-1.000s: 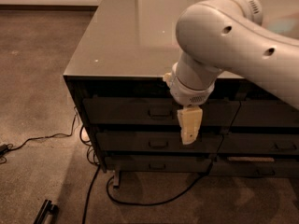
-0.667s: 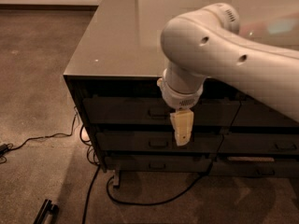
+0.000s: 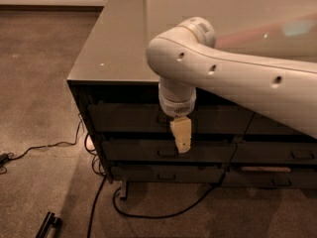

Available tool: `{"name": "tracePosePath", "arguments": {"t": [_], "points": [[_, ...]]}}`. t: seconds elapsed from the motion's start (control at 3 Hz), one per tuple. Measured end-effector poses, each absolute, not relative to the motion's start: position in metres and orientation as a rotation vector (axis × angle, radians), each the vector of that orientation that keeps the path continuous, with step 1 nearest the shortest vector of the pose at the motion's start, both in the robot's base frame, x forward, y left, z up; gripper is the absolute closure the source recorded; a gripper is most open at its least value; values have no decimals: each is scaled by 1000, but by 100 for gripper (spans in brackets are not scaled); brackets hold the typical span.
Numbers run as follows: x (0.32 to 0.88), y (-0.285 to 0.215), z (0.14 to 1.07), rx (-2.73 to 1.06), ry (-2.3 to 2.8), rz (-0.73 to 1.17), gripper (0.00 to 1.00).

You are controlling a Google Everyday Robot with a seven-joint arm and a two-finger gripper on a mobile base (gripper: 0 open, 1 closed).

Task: Open top drawer

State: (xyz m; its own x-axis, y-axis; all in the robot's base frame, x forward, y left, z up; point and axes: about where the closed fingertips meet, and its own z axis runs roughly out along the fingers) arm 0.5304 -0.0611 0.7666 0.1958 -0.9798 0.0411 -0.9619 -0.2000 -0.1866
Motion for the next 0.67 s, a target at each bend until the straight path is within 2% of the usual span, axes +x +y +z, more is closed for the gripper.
{"name": "tracePosePath", "arguments": {"t": [0.67], "points": [[547, -61, 757, -2329, 1962, -300, 0]]}}
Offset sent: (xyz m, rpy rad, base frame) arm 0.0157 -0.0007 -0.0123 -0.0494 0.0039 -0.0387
